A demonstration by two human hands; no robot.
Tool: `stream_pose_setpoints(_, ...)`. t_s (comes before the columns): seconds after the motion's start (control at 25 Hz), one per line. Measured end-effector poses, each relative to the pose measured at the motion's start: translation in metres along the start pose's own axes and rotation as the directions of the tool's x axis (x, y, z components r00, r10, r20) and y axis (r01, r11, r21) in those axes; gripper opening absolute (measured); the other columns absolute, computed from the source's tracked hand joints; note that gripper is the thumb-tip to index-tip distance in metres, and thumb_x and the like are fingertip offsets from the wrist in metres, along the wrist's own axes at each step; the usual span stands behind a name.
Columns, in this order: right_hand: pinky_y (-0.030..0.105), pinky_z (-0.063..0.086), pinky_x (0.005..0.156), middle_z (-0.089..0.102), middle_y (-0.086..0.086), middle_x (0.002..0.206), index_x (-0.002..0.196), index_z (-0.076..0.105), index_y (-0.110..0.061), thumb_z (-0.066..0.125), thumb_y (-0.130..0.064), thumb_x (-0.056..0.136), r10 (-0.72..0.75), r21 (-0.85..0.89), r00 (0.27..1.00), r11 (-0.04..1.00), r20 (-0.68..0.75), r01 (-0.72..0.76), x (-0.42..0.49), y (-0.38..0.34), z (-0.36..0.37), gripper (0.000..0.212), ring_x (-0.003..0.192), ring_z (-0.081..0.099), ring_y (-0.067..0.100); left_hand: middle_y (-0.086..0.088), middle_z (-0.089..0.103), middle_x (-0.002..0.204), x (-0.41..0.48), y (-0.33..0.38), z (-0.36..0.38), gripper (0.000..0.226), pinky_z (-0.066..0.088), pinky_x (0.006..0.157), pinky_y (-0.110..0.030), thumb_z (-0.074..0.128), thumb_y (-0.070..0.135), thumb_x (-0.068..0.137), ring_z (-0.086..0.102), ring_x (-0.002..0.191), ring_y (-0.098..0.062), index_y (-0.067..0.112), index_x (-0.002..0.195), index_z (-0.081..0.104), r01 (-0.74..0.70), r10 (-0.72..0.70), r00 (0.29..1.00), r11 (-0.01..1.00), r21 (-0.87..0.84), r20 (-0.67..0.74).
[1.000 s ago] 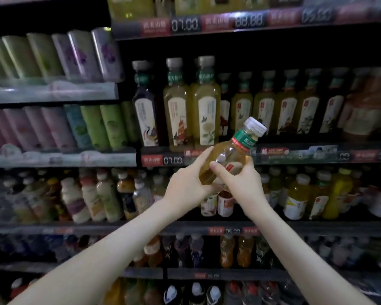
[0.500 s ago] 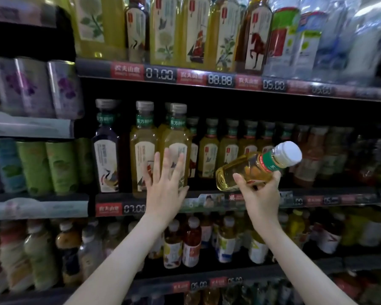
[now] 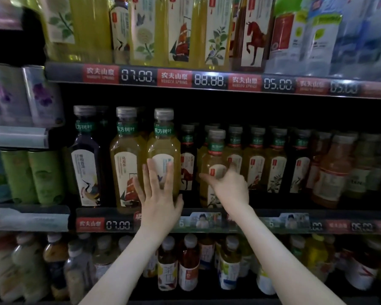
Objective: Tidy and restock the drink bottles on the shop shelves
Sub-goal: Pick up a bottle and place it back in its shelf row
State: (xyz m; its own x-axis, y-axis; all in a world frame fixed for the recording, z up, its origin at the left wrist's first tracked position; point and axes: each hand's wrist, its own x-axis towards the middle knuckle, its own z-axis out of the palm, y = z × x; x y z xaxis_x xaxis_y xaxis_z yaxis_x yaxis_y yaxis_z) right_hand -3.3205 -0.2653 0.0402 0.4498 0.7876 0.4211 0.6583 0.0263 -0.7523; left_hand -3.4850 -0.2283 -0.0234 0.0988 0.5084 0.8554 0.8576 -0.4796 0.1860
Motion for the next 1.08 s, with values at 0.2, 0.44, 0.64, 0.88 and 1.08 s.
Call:
stream_pose_setpoints(0.2,0.038,0.049,0.079,0.046,0.015,0.136,0.145,0.017,-0.008,0.065,-0.058,0.079,0.021,-0.160,0.999,0.987,-0.031,-0.025,0.009,-0.012,0.017,0.095,0.116,0.054,0.034,-0.016,-0.030,0.152,0.002,0.005,0.005,0.112,-0.021,0.111,-0.051,0.074,0.026,0.077,-0.018,0.142,-0.039,0.024,0.151,-0.010,0.014,-0.014,0.999,1.000,0.002,-0.043)
stream_pose_setpoints(0.44,0.039,0.050,0.082,0.047,0.015,0.135,0.141,0.025,-0.008,0.068,-0.051,0.080,0.074,-0.073,0.996,0.995,0.056,-0.070,0.005,0.001,0.017,0.086,0.116,0.054,0.032,-0.014,-0.030,0.153,-0.008,0.007,-0.001,0.108,-0.021,0.113,-0.045,0.071,0.026,0.080,-0.018,0.142,-0.037,0.026,0.151,-0.010,0.023,-0.023,1.000,0.999,0.023,0.003)
stream_pose_setpoints(0.64,0.034,0.054,0.081,0.059,0.008,0.118,0.121,0.042,-0.013,0.072,-0.044,0.079,0.003,0.125,1.000,0.992,-0.028,0.001,-0.010,0.025,0.002,0.061,0.108,0.060,0.026,-0.018,-0.015,0.156,-0.014,0.037,-0.003,0.096,-0.011,0.113,-0.052,0.068,0.023,0.081,-0.012,0.144,-0.038,0.023,0.152,0.004,-0.040,0.040,0.999,0.999,-0.001,-0.030)
stream_pose_setpoints(0.88,0.030,0.051,0.082,0.063,0.008,0.116,0.122,0.047,-0.012,0.076,-0.047,0.074,0.006,0.131,0.986,0.991,-0.169,0.016,-0.005,0.067,-0.058,0.066,0.108,0.061,0.025,-0.017,0.034,0.146,-0.006,0.089,0.025,0.054,0.006,0.113,-0.055,0.053,0.029,0.084,0.021,0.141,-0.034,0.017,0.136,0.046,-0.112,0.118,0.992,0.989,-0.099,0.055)
stream_pose_setpoints(1.08,0.036,0.054,0.082,0.064,0.007,0.110,0.120,0.052,-0.011,0.077,-0.050,0.071,0.139,0.145,0.962,0.984,-0.233,-0.107,0.013,0.109,-0.111,0.067,0.099,0.062,0.023,-0.007,0.061,0.121,0.001,0.132,0.047,0.040,0.047,0.096,-0.047,0.050,0.020,0.087,0.057,0.112,-0.029,0.019,0.127,0.057,-0.095,0.163,0.965,0.947,-0.307,0.204)
